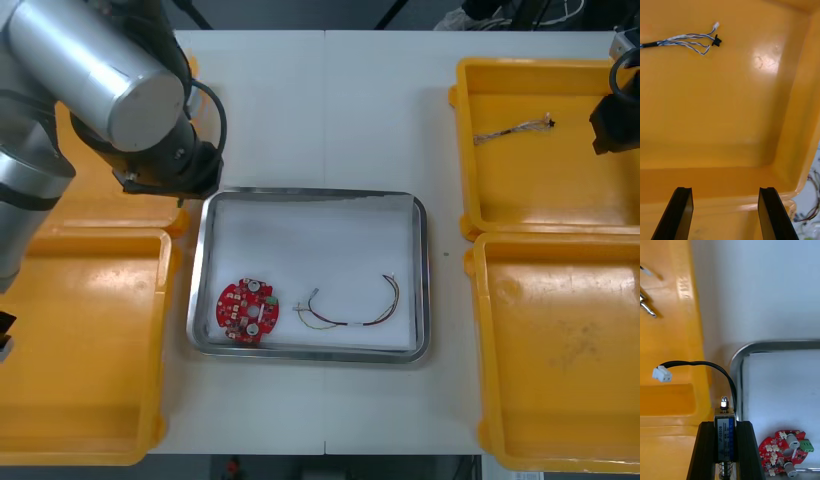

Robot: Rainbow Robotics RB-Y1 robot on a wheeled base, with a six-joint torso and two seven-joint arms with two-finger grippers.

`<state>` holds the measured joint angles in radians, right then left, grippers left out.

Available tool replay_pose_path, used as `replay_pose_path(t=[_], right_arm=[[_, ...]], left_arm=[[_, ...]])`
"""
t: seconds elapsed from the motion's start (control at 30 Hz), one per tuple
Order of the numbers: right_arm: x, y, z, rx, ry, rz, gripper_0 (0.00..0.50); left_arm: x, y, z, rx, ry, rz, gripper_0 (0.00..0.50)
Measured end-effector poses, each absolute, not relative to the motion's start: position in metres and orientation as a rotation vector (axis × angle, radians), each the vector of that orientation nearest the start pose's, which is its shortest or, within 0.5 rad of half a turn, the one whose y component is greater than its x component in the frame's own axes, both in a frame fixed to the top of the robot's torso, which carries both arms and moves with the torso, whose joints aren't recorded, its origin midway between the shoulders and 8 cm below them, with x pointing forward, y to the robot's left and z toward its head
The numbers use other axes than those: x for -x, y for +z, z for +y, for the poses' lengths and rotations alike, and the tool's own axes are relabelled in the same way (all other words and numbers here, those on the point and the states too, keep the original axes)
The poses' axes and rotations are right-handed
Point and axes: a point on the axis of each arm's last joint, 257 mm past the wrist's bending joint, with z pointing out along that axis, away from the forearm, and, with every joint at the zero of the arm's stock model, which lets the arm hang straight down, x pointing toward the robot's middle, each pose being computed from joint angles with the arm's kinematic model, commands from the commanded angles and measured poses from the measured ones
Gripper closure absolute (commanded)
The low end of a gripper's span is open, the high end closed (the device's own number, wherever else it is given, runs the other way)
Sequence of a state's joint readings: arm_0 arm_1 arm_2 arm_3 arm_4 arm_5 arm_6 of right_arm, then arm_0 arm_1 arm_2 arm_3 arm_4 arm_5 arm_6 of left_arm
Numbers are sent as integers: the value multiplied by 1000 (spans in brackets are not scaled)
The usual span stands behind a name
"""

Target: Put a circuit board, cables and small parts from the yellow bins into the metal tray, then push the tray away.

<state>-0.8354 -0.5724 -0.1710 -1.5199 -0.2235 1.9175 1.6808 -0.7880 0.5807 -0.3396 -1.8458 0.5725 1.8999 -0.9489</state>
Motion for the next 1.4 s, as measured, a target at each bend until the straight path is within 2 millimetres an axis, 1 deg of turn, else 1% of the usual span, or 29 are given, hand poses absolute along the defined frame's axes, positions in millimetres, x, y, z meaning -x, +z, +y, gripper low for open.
replay_pose_path(t=[0.07,0.17,0.23,0.37,0.5,0.57,0.73,0.83,0.9,0.97,1.0,1.1,1.23,1.33,1.4], right_arm=[[-537,-95,-386,-29,-330,2663,0],[-545,-95,-377,-103,-294,2680,0],[-553,-92,-369,-165,-260,2656,0],[-569,-86,-359,-346,-182,2570,0],[-578,-84,-355,-416,-152,2523,0],[-581,-83,-354,-480,-134,2502,0],[-594,-89,-351,-785,-28,2460,0],[-604,-89,-348,-861,12,2456,0],[-611,-86,-346,-884,45,2444,0],[-618,-81,-345,-947,95,2404,0],[-621,-78,-345,-985,121,2378,0],[-634,-73,-344,-1086,195,2298,0],[-654,-75,-345,-1131,244,2231,0],[-666,-83,-344,-1216,298,2180,0],[-668,-92,-343,-1285,327,2160,0]], left_arm=[[-490,-155,186,-91,95,2644,500],[-488,-168,178,-120,91,2645,500],[-489,-176,172,-143,88,2639,500],[-490,-191,162,-185,77,2620,500],[-493,-208,156,-205,92,2611,500],[-496,-216,154,-209,100,2610,500],[-504,-231,149,-215,92,2604,500],[-504,-235,147,-223,95,2606,497],[-503,-236,147,-227,98,2607,381],[-502,-237,146,-229,99,2608,69],[-502,-237,146,-229,99,2608,0],[-502,-237,146,-230,98,2607,0],[-502,-237,146,-225,96,2608,0],[-502,-237,145,-205,89,2608,0],[-502,-235,143,-187,79,2604,0]])
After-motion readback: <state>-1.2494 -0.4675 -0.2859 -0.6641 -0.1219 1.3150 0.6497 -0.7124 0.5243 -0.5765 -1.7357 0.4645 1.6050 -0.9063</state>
